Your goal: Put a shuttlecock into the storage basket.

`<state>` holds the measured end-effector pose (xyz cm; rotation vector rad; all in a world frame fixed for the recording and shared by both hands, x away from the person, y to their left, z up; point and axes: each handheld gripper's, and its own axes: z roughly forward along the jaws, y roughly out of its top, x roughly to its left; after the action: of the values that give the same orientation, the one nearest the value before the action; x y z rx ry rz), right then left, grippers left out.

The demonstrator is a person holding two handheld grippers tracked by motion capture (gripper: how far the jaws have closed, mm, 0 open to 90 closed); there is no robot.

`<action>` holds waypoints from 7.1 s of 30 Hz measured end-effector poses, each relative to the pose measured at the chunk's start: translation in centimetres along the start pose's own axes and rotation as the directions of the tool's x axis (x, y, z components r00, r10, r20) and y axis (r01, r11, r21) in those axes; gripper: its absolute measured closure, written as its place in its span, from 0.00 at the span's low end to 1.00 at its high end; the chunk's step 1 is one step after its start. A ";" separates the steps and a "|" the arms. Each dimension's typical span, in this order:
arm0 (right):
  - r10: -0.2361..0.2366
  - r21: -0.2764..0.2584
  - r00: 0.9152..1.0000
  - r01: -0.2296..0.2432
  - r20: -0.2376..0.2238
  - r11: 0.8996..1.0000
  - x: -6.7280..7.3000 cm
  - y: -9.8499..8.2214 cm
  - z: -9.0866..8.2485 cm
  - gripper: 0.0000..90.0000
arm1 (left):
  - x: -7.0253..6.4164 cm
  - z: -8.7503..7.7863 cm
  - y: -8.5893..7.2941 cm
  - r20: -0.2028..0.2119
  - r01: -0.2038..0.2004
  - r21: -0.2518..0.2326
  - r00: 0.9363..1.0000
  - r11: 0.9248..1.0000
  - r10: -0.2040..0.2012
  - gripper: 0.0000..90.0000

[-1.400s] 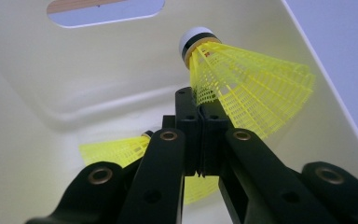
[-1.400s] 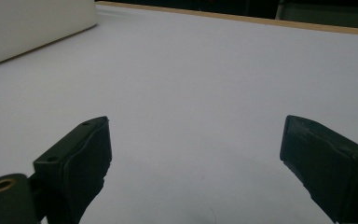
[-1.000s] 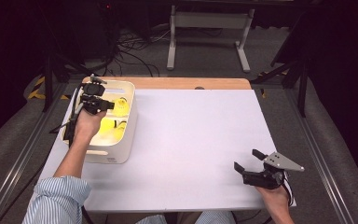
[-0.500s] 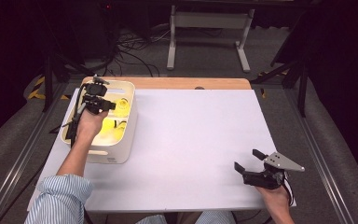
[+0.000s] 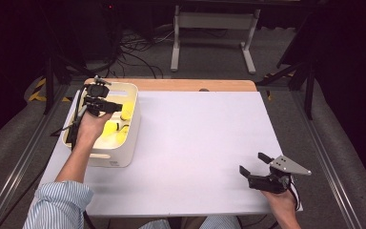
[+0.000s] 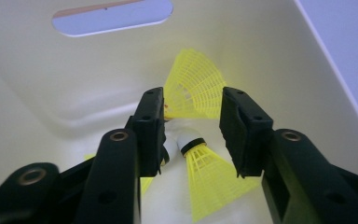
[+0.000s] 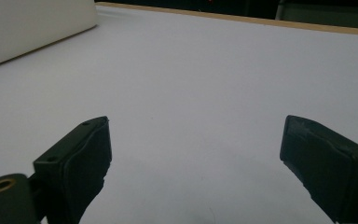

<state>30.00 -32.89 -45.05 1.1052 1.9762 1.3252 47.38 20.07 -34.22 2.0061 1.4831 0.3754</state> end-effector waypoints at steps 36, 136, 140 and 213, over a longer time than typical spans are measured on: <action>-0.002 -0.001 1.000 0.002 0.003 1.000 0.0 0.0 0.0 0.11 | -1.0 -3.8 -1.4 0.040 -0.041 -0.081 0.998 0.996 0.045 0.44; 0.000 0.005 1.000 0.000 0.015 1.000 -0.3 -0.1 -0.2 0.10 | 0.2 -9.0 -7.6 0.048 -0.058 -0.212 0.996 0.975 0.070 0.43; 0.001 0.005 1.000 -0.001 0.014 1.000 -0.3 -0.1 -0.2 0.10 | 0.4 -9.2 -7.7 0.040 -0.052 -0.216 0.997 0.975 0.062 0.43; 0.002 0.008 1.000 -0.003 0.011 1.000 -0.3 -0.1 -0.1 0.10 | 8.3 -11.2 -11.0 -0.080 0.114 -0.289 0.987 0.951 -0.143 0.45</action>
<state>30.07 -33.16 -45.11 1.1166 1.9739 1.3110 35.51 33.30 -33.45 1.6773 1.5162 0.6055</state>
